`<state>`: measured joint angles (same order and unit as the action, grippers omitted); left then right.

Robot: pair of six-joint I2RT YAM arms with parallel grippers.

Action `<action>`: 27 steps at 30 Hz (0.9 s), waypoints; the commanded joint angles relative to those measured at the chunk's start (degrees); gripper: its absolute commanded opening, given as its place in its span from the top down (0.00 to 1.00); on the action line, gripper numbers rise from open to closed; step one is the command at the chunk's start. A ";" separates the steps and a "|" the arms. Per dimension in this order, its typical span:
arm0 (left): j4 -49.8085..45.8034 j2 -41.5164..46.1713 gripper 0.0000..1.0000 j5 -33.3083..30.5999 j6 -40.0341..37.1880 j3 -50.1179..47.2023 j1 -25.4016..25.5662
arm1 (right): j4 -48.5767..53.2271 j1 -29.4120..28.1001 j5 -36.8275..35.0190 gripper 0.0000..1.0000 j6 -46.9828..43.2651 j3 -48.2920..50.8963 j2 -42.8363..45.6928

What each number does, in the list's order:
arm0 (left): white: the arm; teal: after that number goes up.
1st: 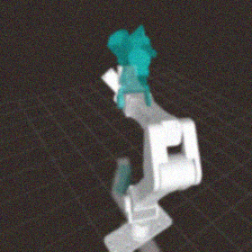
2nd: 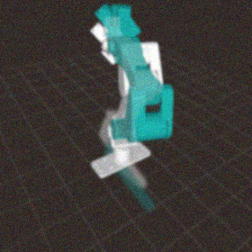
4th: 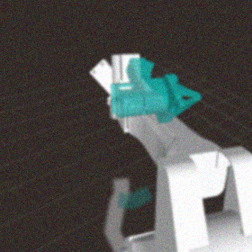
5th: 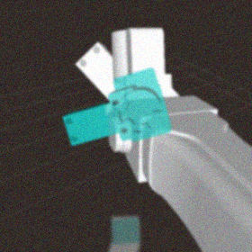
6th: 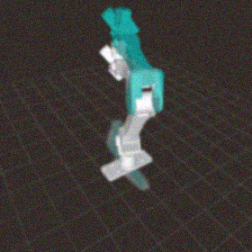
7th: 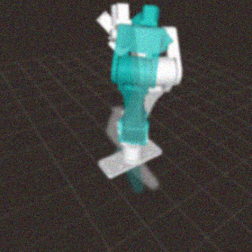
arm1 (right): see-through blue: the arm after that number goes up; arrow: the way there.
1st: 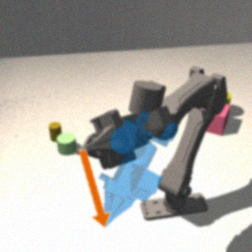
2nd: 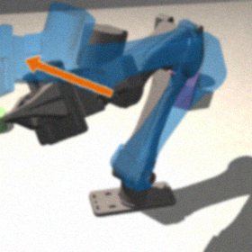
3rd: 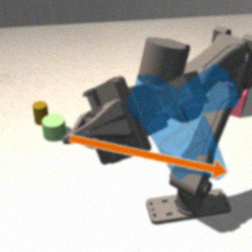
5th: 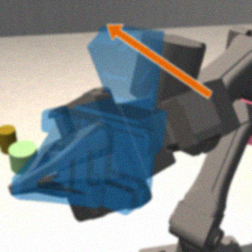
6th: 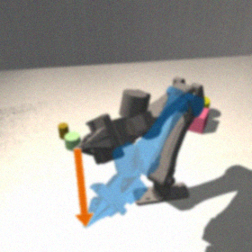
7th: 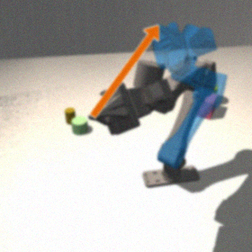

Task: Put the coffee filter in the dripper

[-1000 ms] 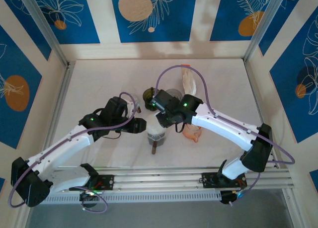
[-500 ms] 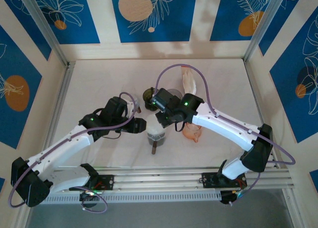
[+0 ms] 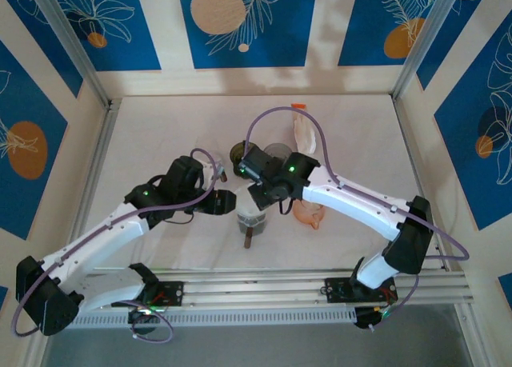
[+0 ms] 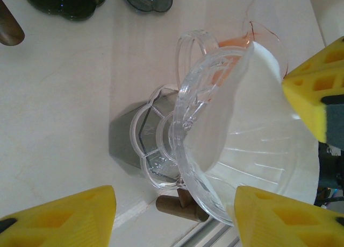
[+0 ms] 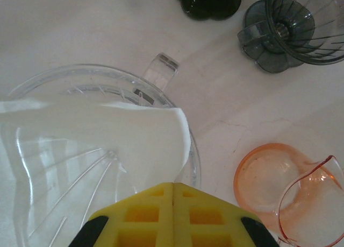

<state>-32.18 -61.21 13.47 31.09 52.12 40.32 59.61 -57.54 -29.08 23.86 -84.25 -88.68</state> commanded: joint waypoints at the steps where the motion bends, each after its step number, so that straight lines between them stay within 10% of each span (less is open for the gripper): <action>1: 0.51 1.15 0.40 -0.55 -0.46 0.00 0.29 | 1.43 -0.97 -2.30 1.00 -0.25 -1.10 -0.91; 11: 0.24 -0.05 0.48 -0.83 -0.65 -0.78 0.21 | 1.97 -1.83 -4.33 1.00 0.28 -1.78 -0.82; 17: 0.56 0.15 0.48 0.04 -0.39 -1.78 0.27 | 0.75 -1.01 -4.09 0.45 0.84 -3.20 1.35; 27: 1.40 0.28 0.47 0.10 0.11 -2.64 0.26 | 1.80 1.26 4.02 0.38 0.88 -5.48 -4.94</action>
<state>-31.88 -60.97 13.45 31.11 50.28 40.32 59.81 -56.60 -27.73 24.12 -88.68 -91.42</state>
